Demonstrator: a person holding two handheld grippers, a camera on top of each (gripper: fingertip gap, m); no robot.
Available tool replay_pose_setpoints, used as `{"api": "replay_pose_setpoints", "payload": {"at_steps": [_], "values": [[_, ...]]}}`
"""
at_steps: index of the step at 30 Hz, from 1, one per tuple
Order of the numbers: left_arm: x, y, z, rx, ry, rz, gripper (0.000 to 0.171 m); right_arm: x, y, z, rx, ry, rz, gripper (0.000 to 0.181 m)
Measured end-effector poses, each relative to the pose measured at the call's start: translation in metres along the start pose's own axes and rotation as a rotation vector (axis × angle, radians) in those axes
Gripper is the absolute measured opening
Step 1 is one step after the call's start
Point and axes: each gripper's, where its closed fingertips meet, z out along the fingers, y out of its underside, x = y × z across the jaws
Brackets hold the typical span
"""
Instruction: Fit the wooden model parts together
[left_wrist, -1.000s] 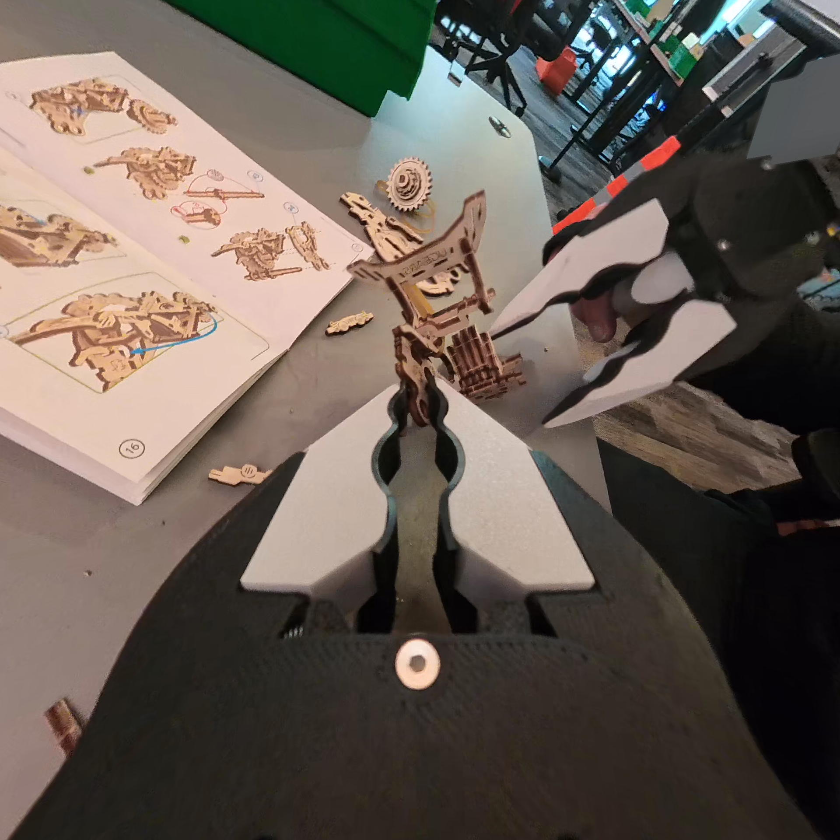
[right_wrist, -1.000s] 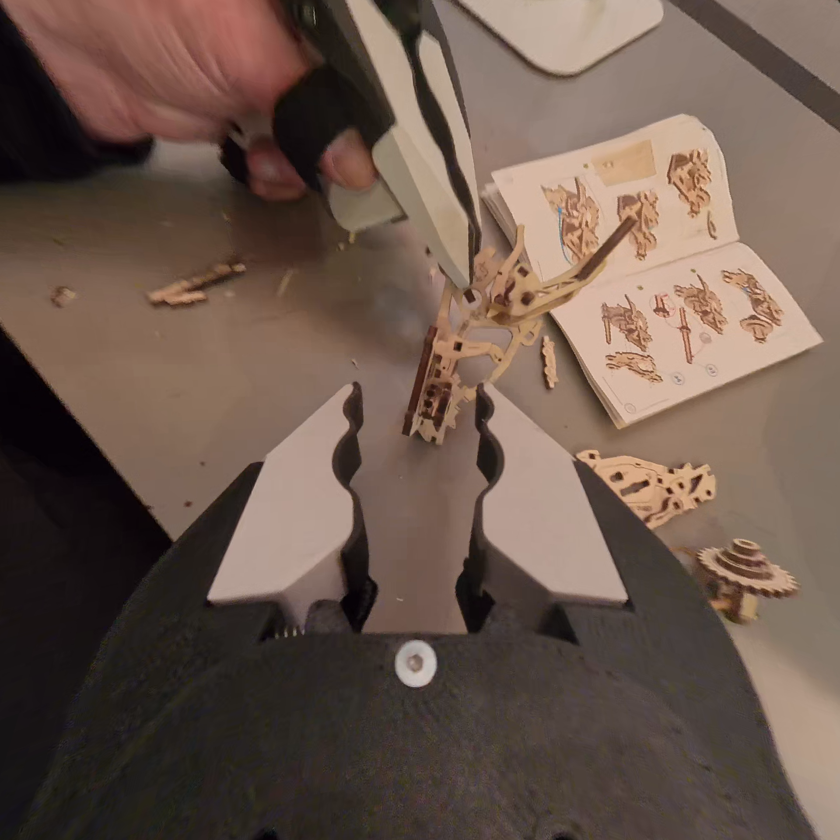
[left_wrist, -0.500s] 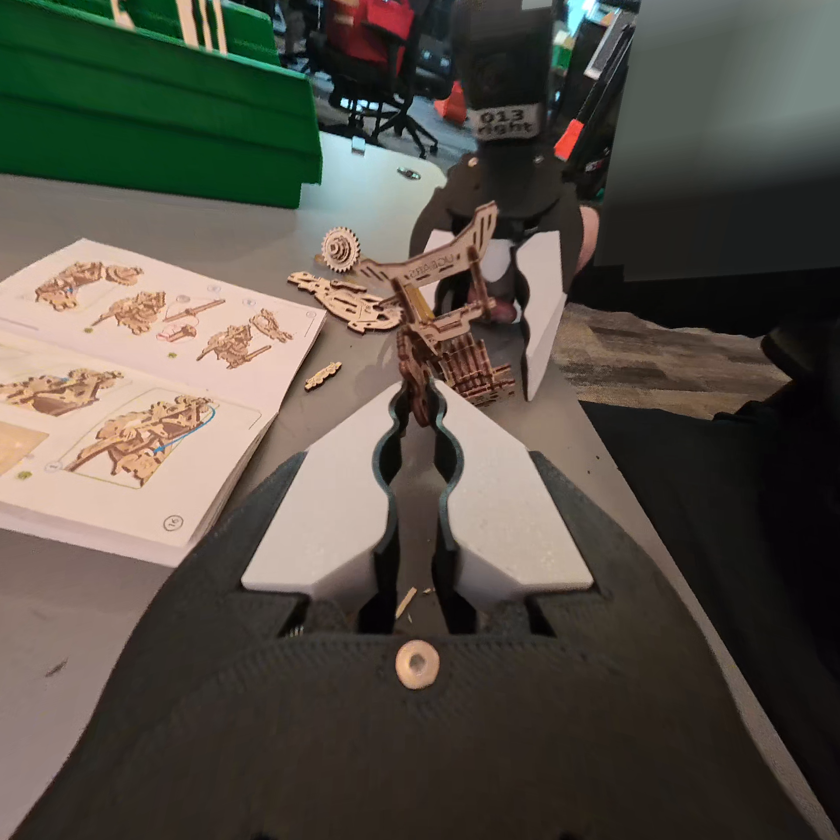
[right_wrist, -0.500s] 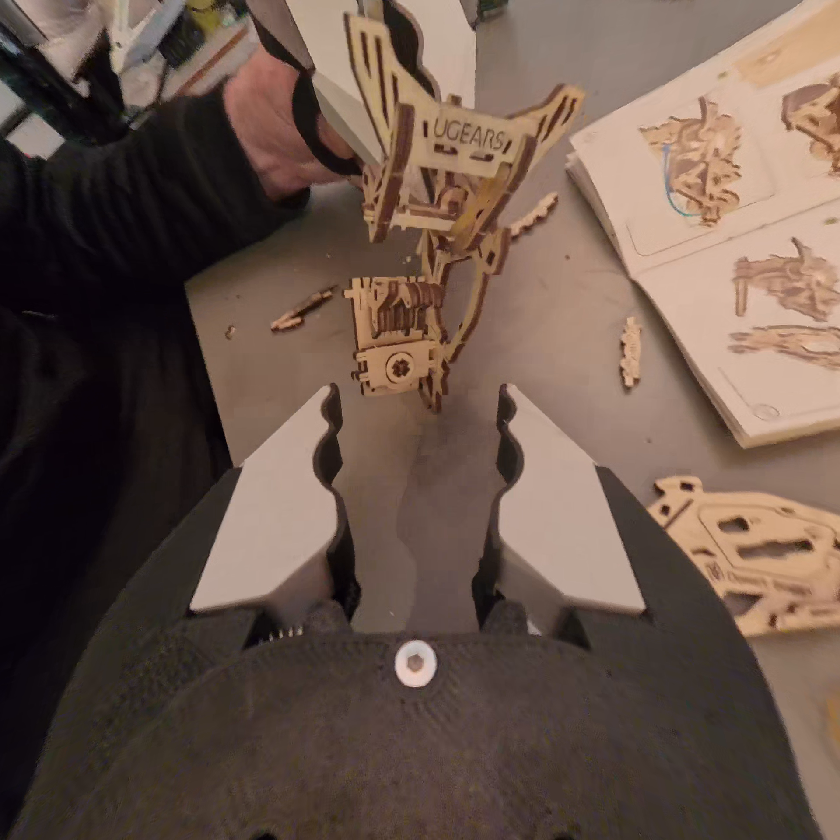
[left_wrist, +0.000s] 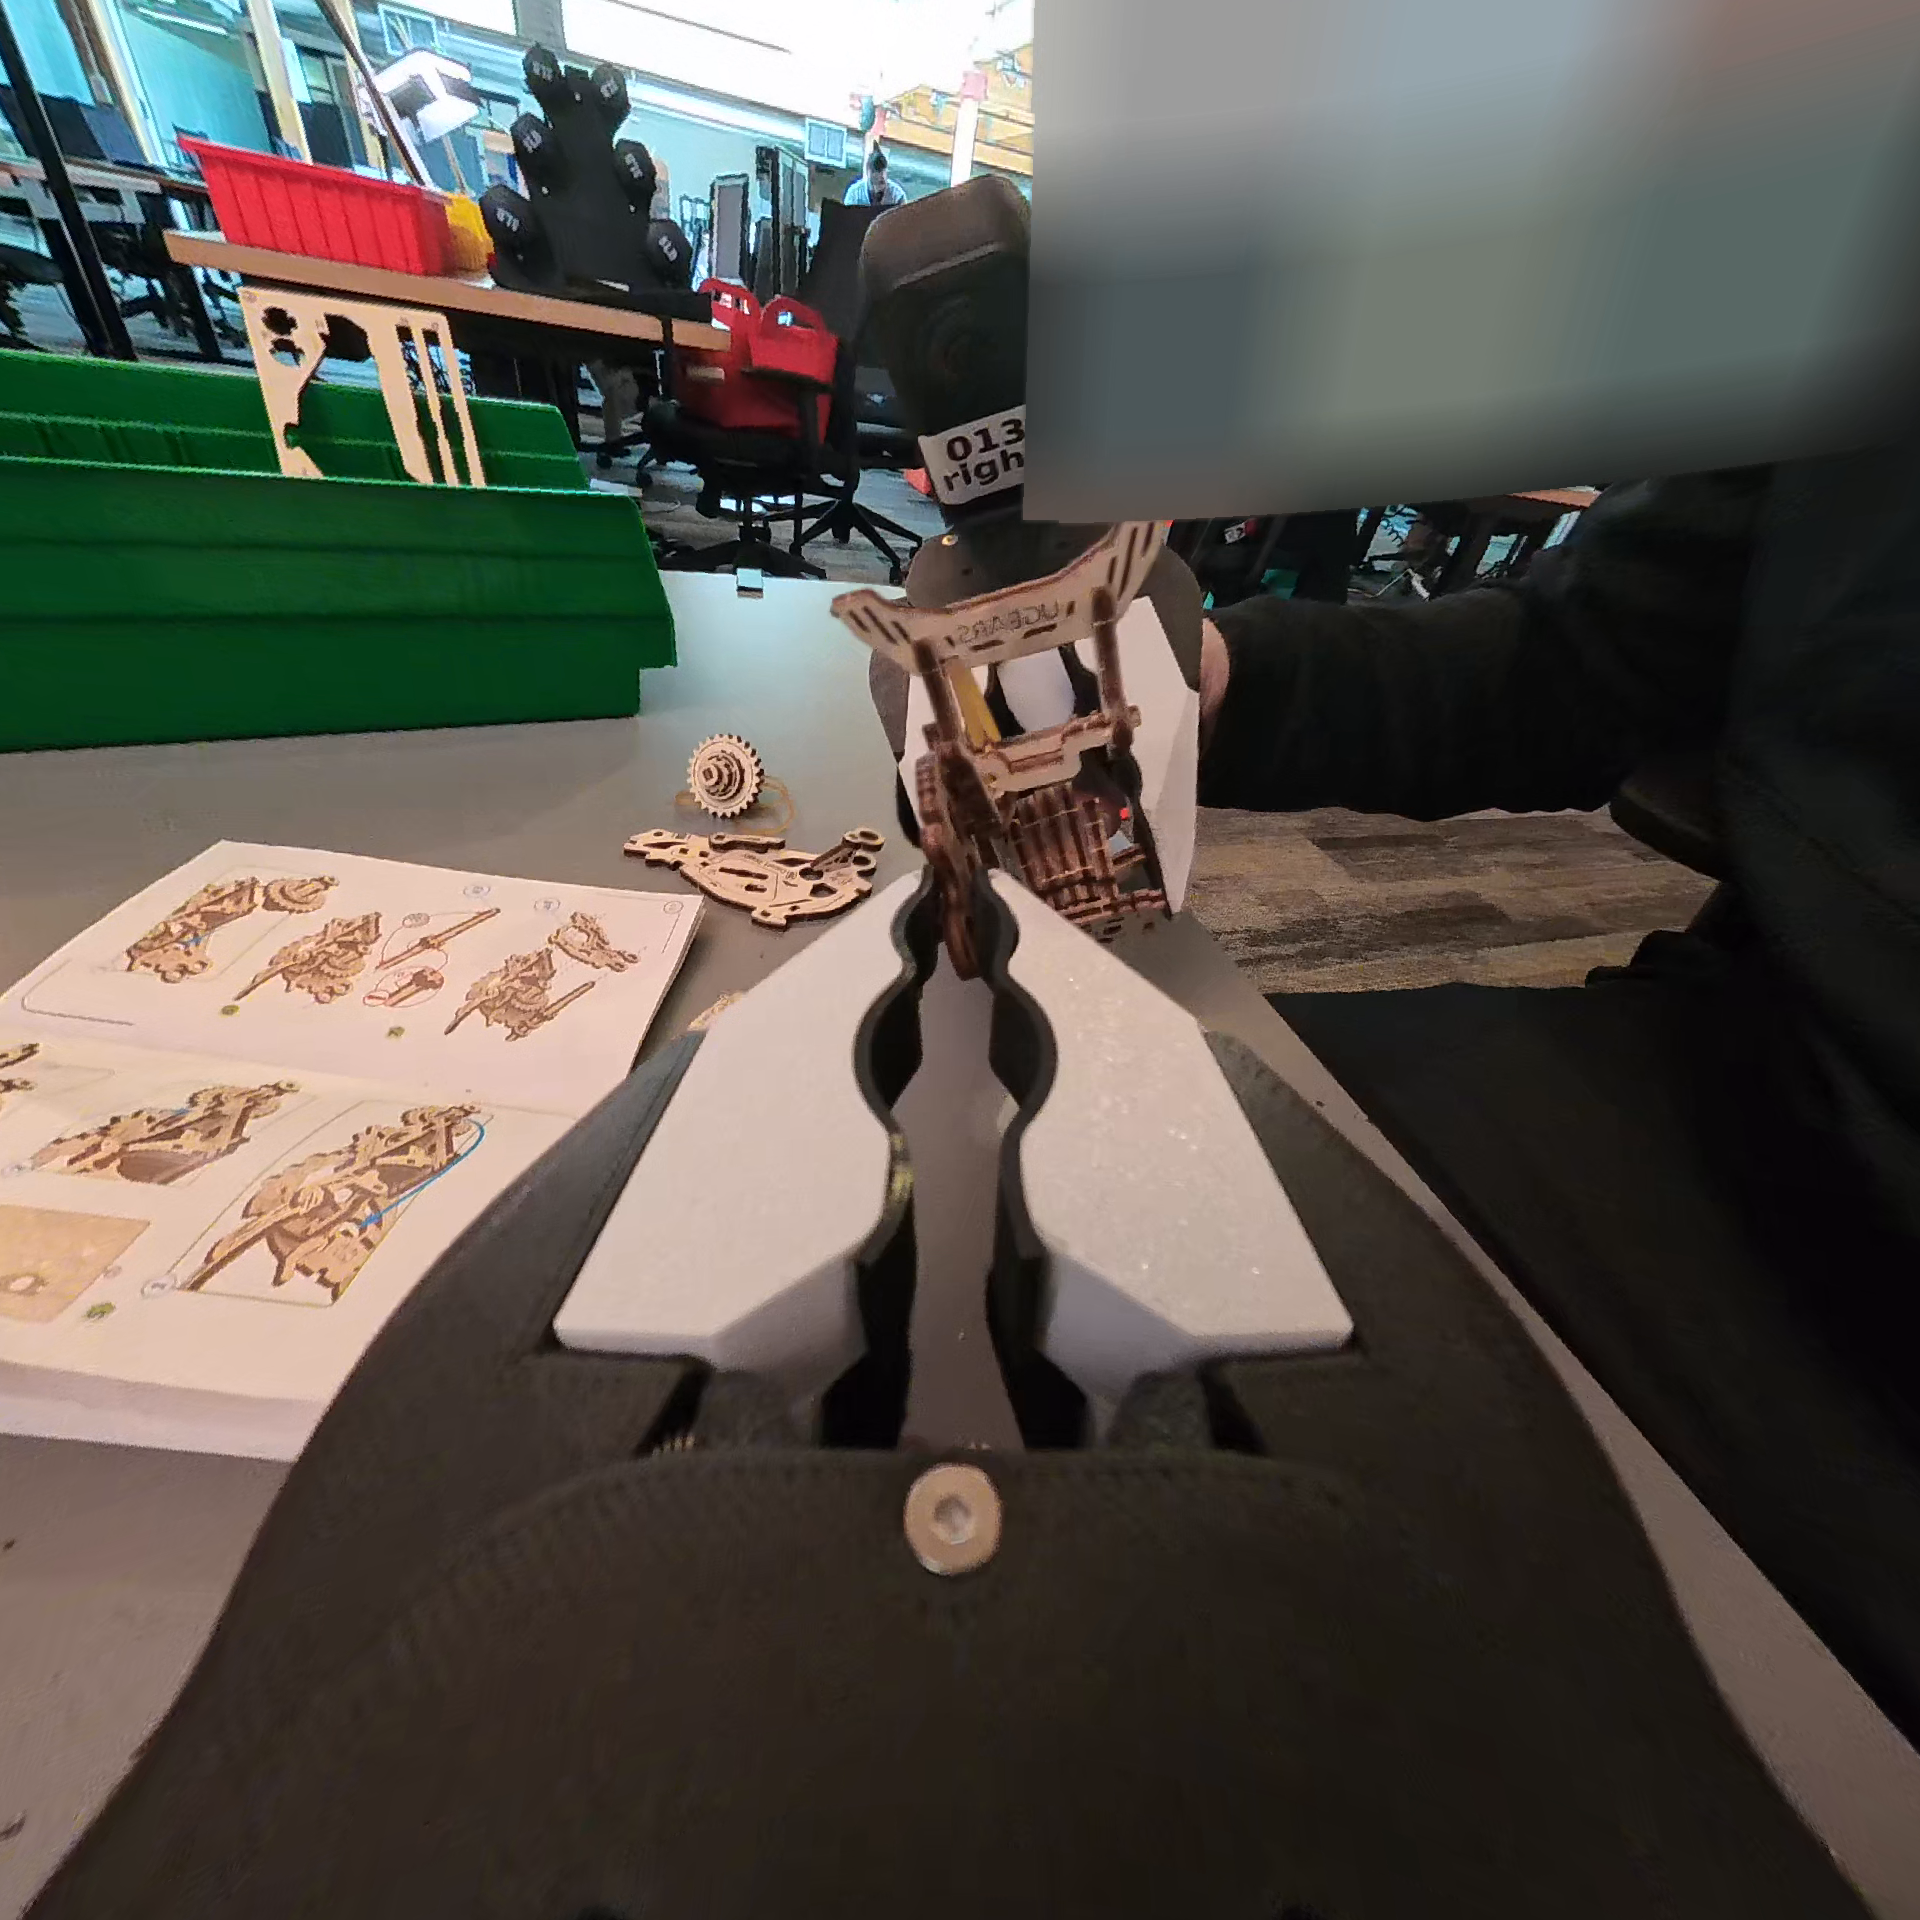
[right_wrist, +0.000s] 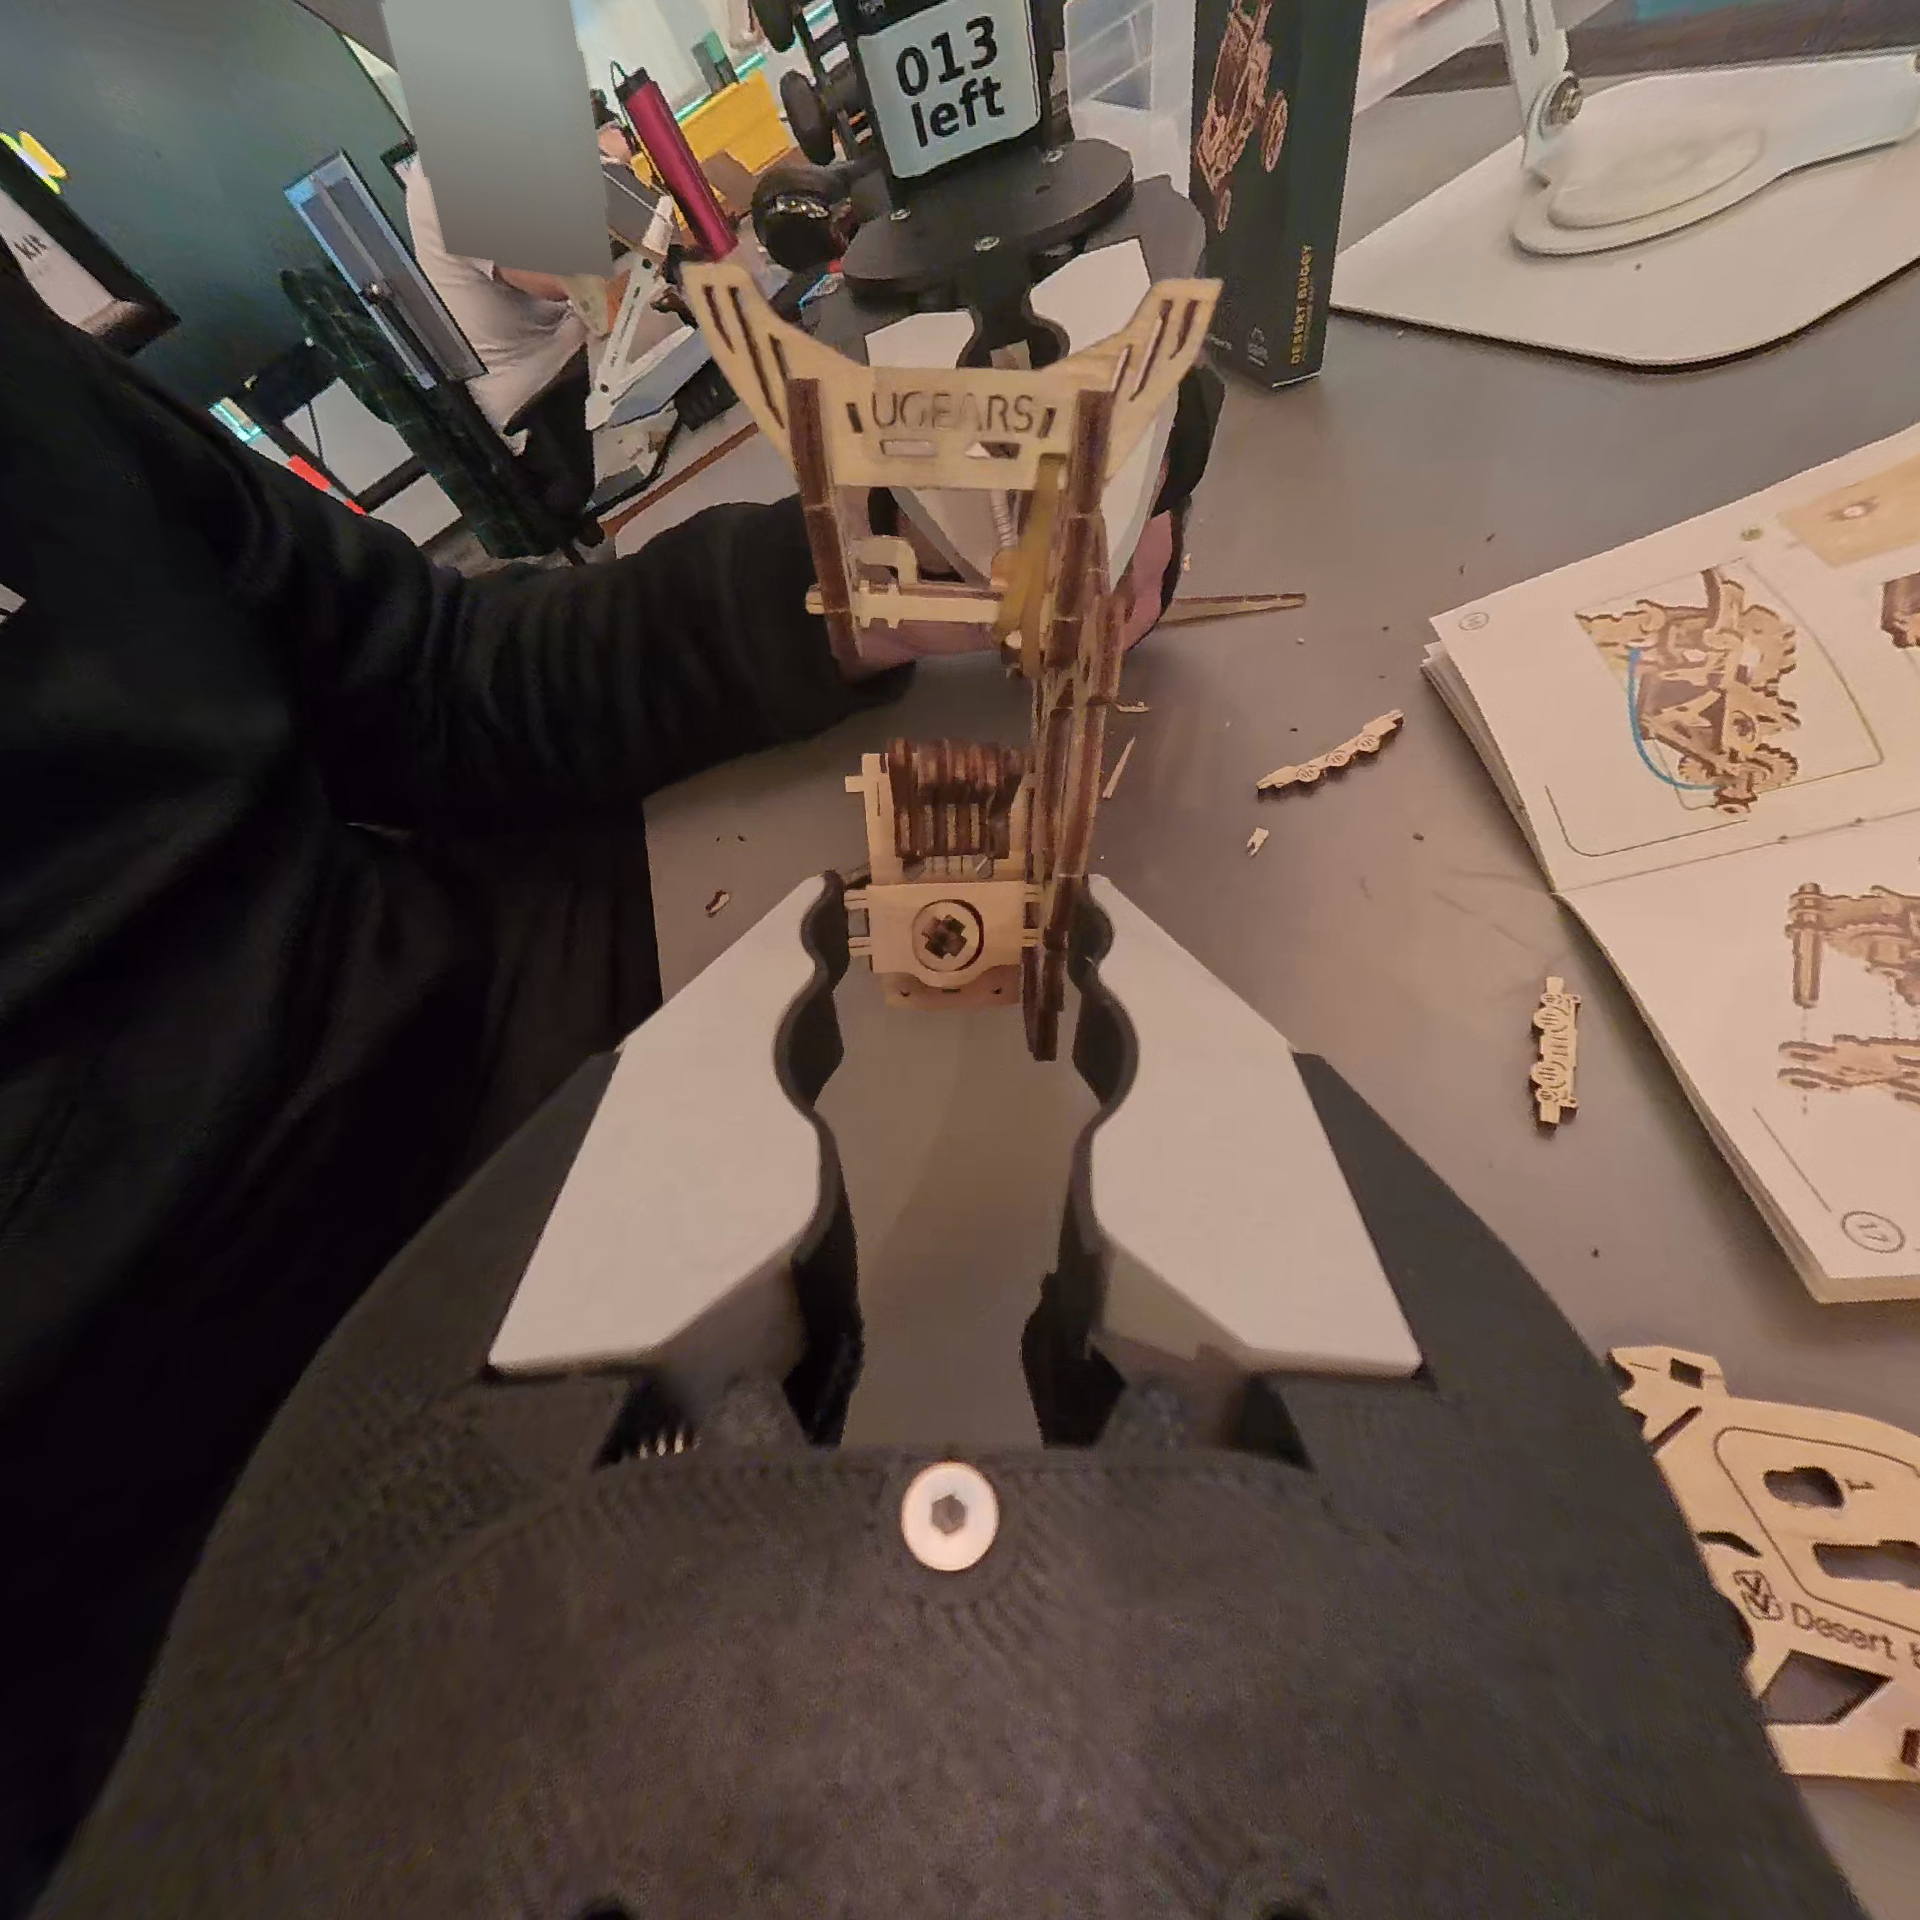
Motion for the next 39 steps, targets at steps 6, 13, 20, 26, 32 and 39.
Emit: {"api": "replay_pose_setpoints", "payload": {"at_steps": [6, 13, 20, 26, 32, 39], "values": [[0.000, -0.003, -0.002, 0.022, 0.001, 0.001, 0.003, 0.000, -0.002, 0.000, -0.002, 0.012, -0.013, 0.039], [0.001, -0.007, -0.004, 0.046, 0.004, -0.002, 0.003, -0.002, -0.006, 0.001, -0.002, 0.032, -0.012, 0.038], [-0.001, -0.009, -0.005, 0.058, -0.007, -0.004, 0.003, -0.002, -0.006, 0.002, 0.001, 0.034, -0.012, 0.038], [-0.001, -0.015, -0.007, 0.094, -0.002, -0.018, 0.004, -0.007, -0.015, -0.002, 0.059, -0.034, 0.014, 0.041], [0.000, -0.020, -0.005, 0.118, -0.005, -0.014, 0.003, -0.010, -0.011, 0.004, 0.040, -0.108, 0.062, 0.041], [-0.002, -0.023, -0.007, 0.141, -0.019, -0.020, 0.003, -0.008, -0.015, 0.005, 0.053, -0.080, 0.051, 0.039]]}}
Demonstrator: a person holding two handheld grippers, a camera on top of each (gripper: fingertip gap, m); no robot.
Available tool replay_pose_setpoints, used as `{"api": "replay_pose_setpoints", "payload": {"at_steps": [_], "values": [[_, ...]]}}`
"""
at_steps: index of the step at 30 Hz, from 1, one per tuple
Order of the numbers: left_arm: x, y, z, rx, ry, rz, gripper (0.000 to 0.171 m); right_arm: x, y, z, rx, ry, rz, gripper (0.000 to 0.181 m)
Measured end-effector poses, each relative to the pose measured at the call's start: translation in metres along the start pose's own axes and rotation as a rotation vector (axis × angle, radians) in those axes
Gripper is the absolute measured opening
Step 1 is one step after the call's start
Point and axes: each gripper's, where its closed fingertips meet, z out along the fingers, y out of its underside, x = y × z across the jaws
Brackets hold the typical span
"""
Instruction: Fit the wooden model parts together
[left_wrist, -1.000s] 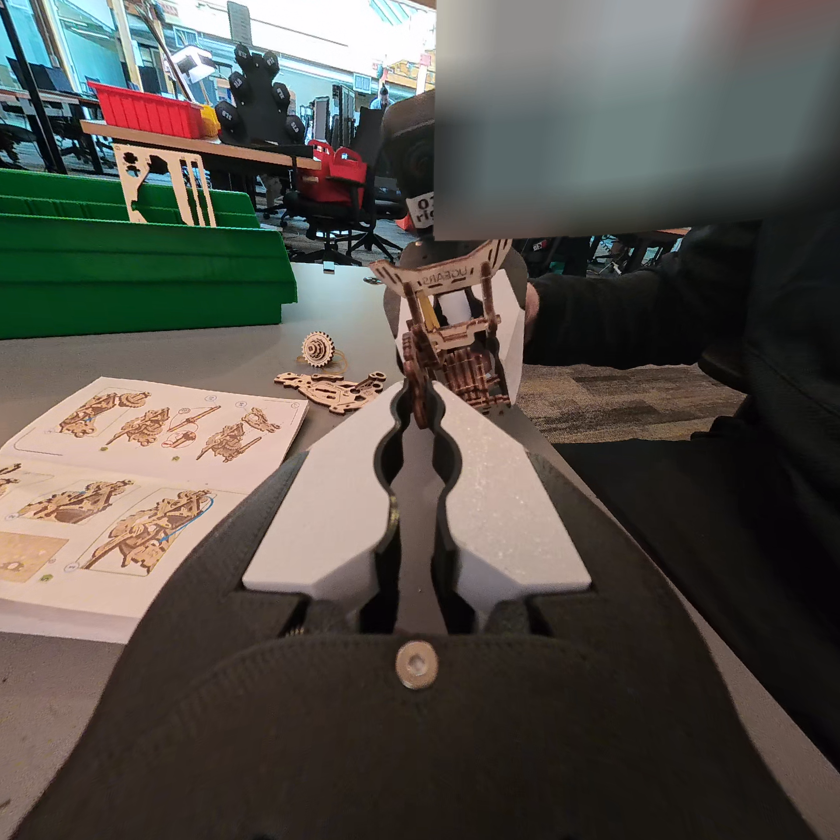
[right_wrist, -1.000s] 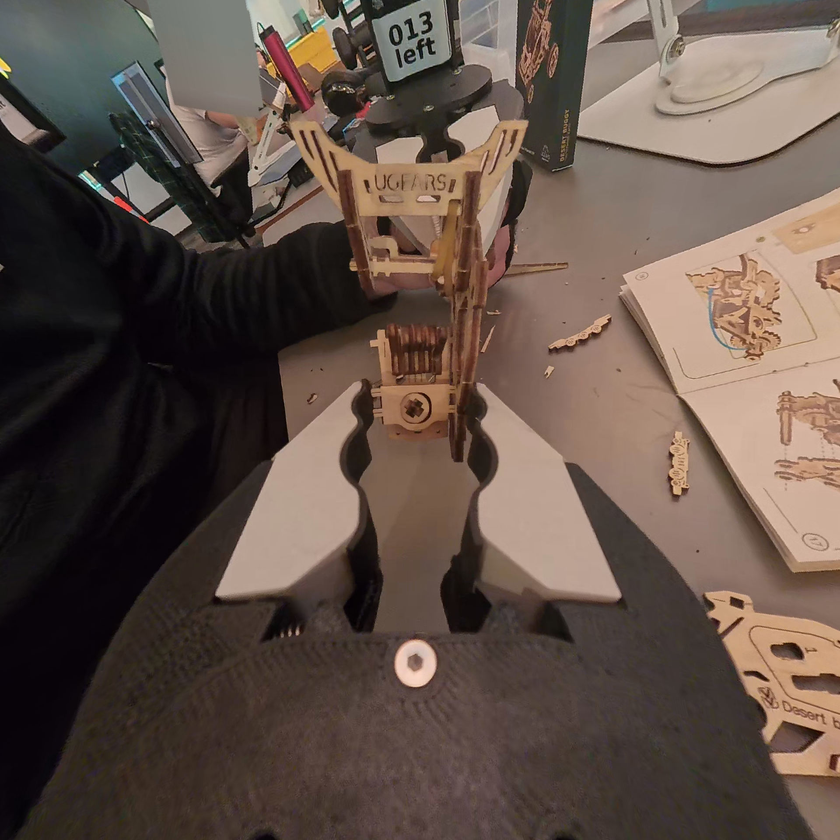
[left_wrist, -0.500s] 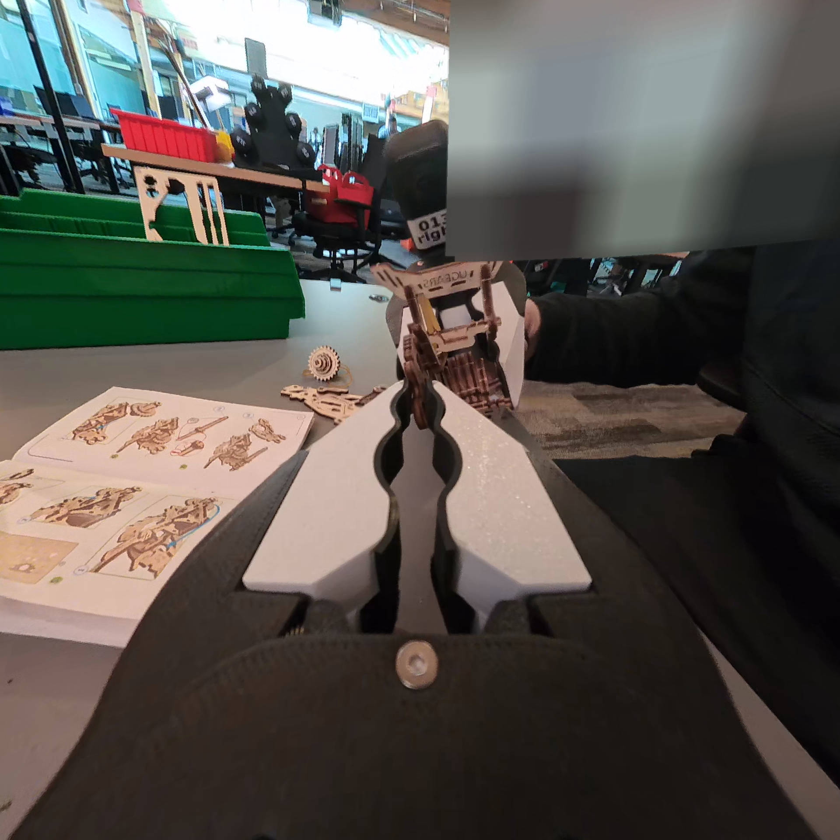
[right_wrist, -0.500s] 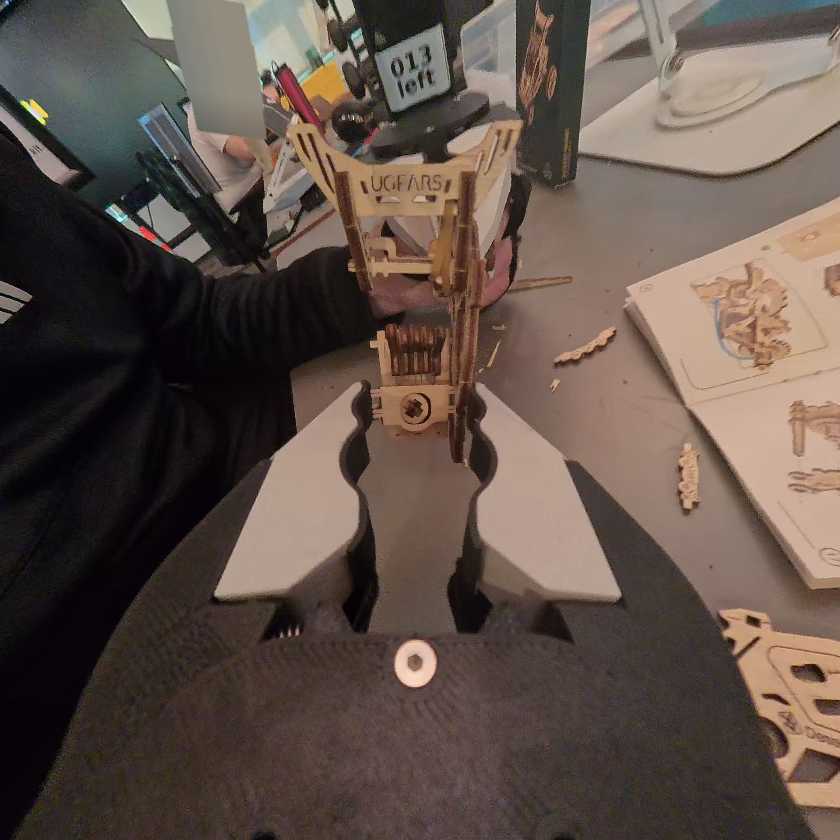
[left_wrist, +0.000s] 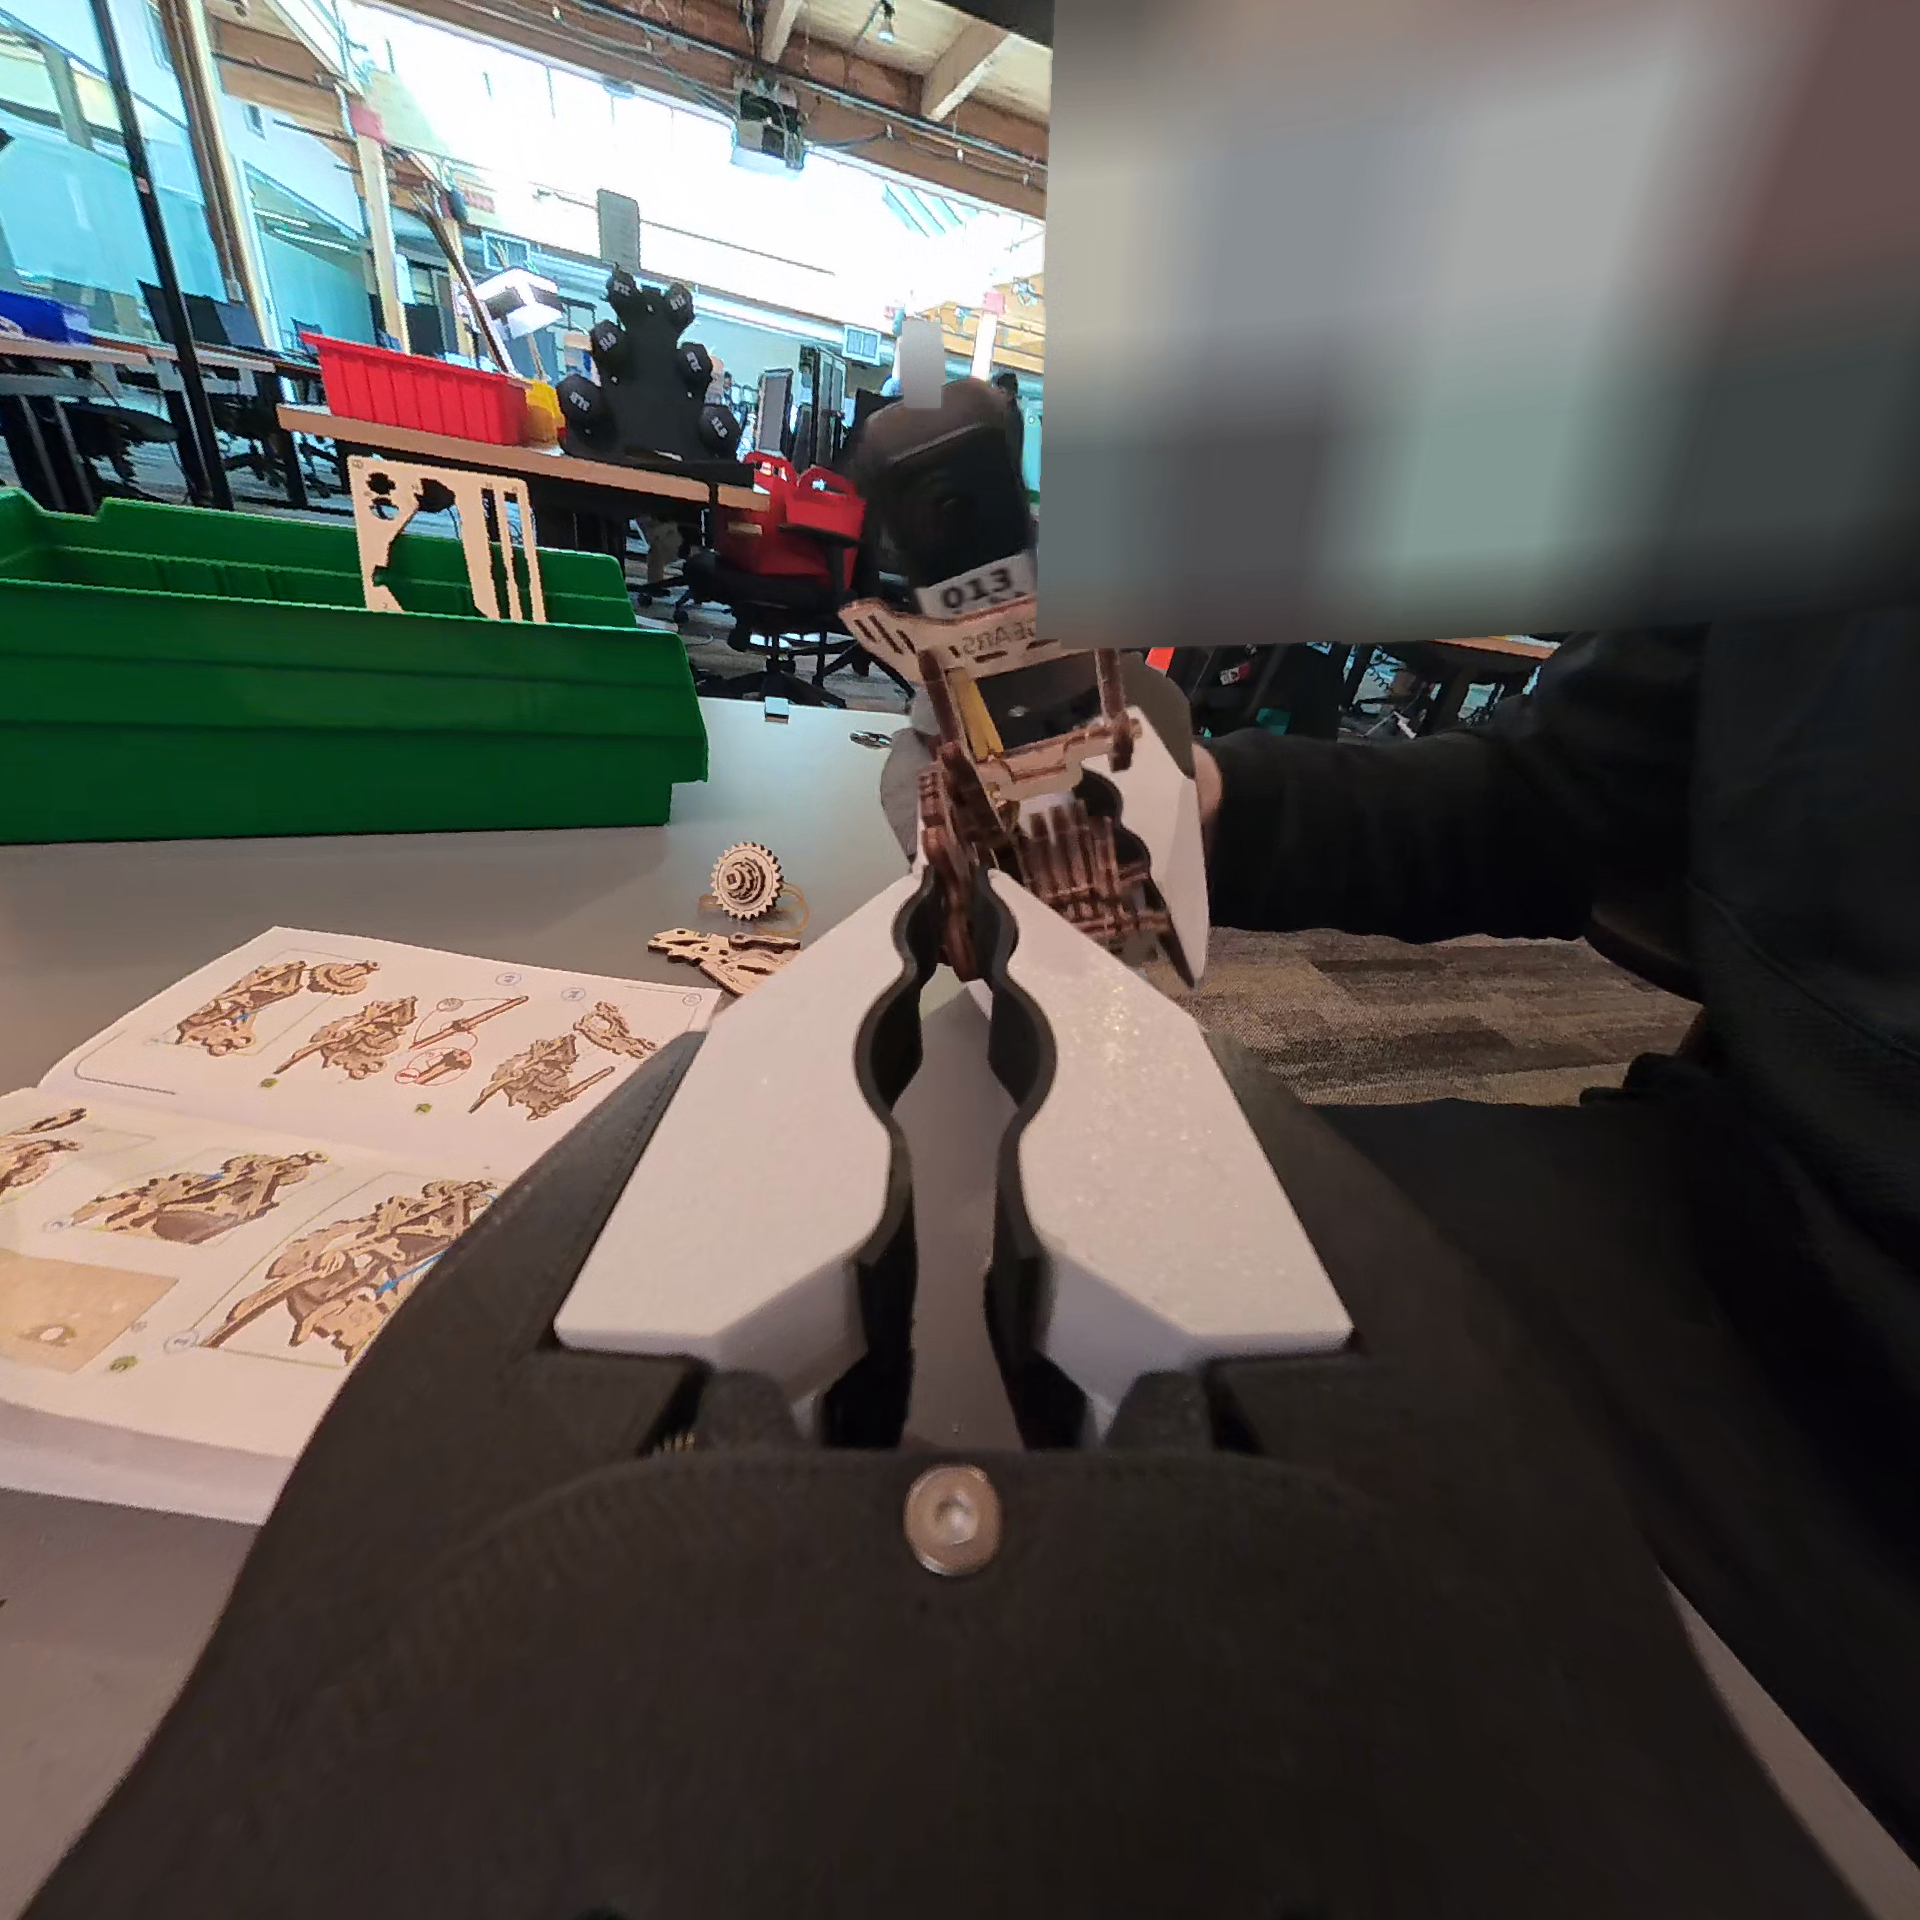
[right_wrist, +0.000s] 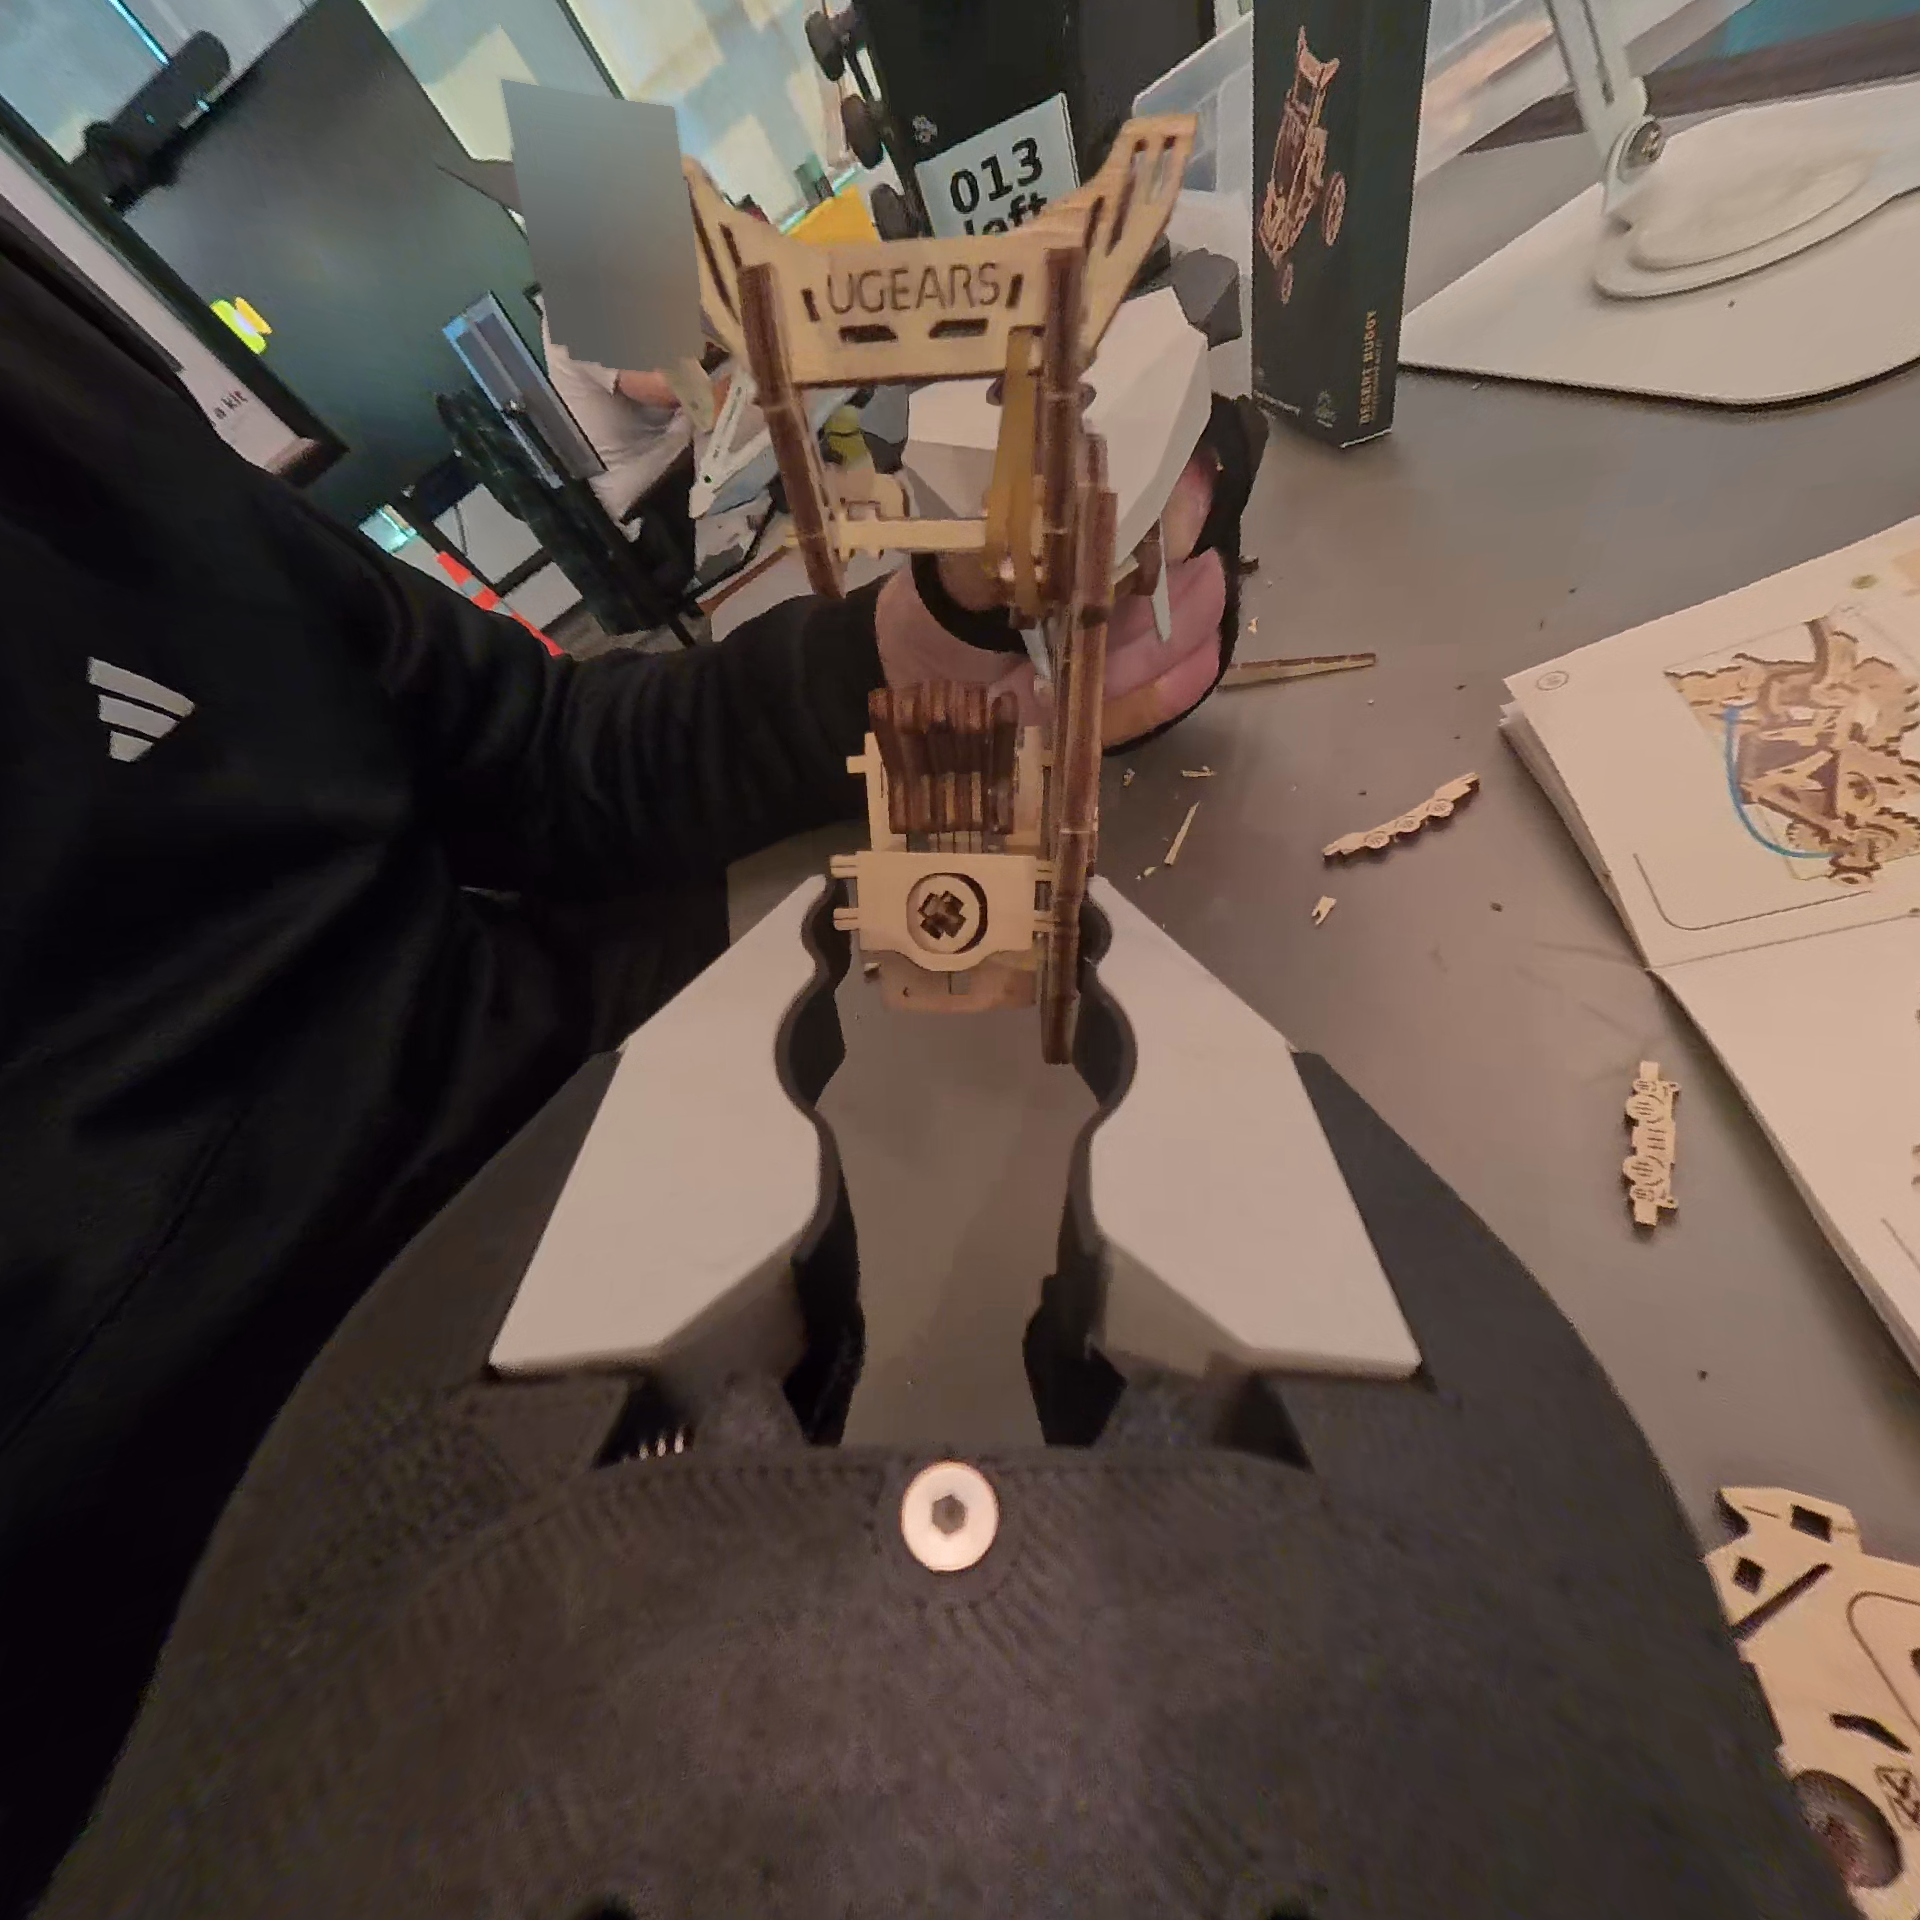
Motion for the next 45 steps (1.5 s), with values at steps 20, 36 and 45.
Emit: {"api": "replay_pose_setpoints", "payload": {"at_steps": [20, 36, 45], "values": [[-0.011, -0.016, 0.003, 0.103, -0.050, -0.069, 0.003, 0.002, -0.017, 0.001, 0.085, 0.008, 0.032, 0.040], [-0.018, -0.016, 0.004, 0.120, -0.065, -0.221, 0.071, 0.006, -0.033, -0.012, 0.218, -0.054, 0.125, 0.039], [-0.001, -0.008, 0.038, 0.089, 0.021, -0.311, 0.075, 0.005, -0.043, -0.010, 0.213, -0.031, 0.100, 0.039]]}}
